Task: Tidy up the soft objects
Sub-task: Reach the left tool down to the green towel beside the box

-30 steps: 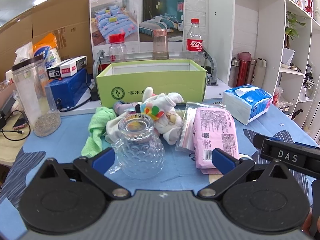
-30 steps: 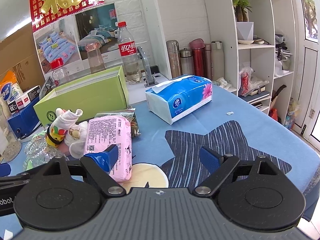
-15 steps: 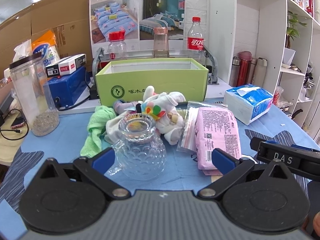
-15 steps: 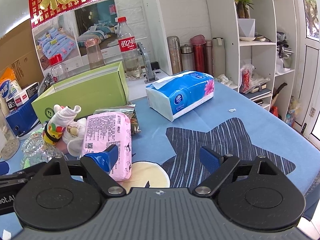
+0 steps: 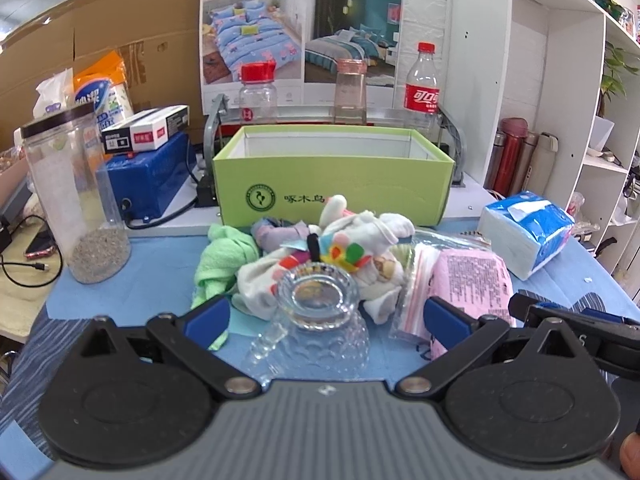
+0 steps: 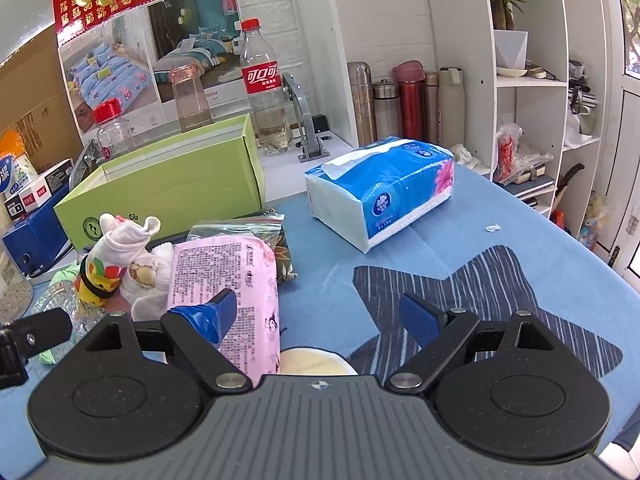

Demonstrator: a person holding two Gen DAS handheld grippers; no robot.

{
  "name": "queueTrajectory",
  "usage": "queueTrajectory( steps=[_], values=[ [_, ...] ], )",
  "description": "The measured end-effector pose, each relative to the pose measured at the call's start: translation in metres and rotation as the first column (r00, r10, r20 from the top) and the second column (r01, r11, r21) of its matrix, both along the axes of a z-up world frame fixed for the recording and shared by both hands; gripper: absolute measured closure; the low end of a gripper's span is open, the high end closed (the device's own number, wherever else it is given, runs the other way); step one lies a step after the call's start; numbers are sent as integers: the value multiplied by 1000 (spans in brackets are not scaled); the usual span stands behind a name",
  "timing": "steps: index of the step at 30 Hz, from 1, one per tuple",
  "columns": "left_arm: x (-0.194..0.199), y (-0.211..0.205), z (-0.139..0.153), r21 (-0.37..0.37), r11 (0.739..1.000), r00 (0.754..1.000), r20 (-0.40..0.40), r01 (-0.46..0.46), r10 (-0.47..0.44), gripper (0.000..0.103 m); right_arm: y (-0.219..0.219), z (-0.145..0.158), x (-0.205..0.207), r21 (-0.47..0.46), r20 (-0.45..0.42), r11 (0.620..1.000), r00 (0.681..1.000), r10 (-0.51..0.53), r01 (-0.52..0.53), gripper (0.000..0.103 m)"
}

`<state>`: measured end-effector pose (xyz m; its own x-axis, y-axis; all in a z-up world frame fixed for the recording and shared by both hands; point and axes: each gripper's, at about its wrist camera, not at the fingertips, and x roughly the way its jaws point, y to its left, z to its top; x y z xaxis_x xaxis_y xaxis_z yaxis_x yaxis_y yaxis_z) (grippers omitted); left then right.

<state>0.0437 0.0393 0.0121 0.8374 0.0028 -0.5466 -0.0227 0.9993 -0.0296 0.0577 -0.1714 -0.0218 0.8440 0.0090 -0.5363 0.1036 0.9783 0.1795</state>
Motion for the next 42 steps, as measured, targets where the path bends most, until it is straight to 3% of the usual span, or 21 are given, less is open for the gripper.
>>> queueTrajectory(
  steps=[5,11,14,19,21,24,27,28,30,33,37,40,42],
  values=[
    [-4,13,11,-20,1000,1000,18,-12,12,0,4,1,4,-9,-10,1000,1000,12,-12,28],
    [8,79,62,-17,1000,994,109,-13,14,1,0,5,5,-14,-15,1000,1000,9,-9,28],
    [51,105,66,5,1000,1000,13,18,-18,1,-5,7,8,-10,-13,1000,1000,-3,3,28],
    [119,105,36,76,990,982,-156,118,-105,1,-9,8,18,2,-21,1000,1000,0,0,28],
    [139,99,20,38,988,970,-201,147,-137,1,-8,5,23,-5,-33,1000,999,0,0,28],
    [168,92,-1,-16,994,962,-248,113,-113,1,-7,0,33,-9,-52,1000,999,3,-4,28],
    [183,82,-9,-140,971,937,-268,192,-224,1,-6,-6,42,-5,-74,1000,997,5,-5,28],
    [185,78,-11,-146,966,932,-265,214,-247,1,-6,-7,44,-1,-78,1000,997,8,-8,28],
    [191,68,-16,-78,967,927,-277,242,-254,1,-8,-7,46,13,-74,1000,997,11,-10,28],
    [202,61,-33,65,976,921,-350,207,-171,1,-12,-6,46,24,-70,1000,998,-3,5,28],
    [186,84,-41,62,989,925,-365,135,-103,1,-14,-4,45,28,-63,1000,998,-12,14,28],
    [162,101,-46,137,989,936,-351,57,-5,1,-14,-1,43,19,-56,1000,998,-11,12,28],
    [146,119,-48,131,991,935,-353,8,39,1,-13,-1,42,18,-54,1000,999,-5,6,28]
  ],
)
